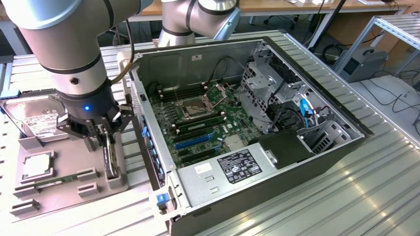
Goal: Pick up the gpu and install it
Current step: 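Pick up the gpu and move the gpu toward the slot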
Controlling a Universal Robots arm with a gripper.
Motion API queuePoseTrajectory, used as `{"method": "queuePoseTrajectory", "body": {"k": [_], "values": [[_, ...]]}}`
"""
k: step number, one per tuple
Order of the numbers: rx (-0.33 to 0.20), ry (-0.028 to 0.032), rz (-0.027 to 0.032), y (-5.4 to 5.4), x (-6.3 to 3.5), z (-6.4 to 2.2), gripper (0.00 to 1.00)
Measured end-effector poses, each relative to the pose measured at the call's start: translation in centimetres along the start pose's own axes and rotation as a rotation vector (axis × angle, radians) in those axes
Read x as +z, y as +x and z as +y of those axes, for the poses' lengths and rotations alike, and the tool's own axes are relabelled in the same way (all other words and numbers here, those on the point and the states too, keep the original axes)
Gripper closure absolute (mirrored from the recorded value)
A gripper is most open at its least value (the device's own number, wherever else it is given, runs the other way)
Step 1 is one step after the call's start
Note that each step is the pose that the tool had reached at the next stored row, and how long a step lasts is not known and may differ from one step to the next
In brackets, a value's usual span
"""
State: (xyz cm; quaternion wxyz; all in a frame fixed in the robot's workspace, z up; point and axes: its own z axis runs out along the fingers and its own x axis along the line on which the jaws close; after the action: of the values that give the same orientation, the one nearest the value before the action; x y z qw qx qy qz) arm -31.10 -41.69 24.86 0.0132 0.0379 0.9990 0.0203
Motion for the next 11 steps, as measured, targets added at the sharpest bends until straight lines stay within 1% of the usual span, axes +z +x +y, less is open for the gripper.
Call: {"method": "queuePoseTrajectory", "body": {"k": [11], "values": [[0.0,0.0001,0.0001,-0.01,-0.26,0.01,0.73]]}}
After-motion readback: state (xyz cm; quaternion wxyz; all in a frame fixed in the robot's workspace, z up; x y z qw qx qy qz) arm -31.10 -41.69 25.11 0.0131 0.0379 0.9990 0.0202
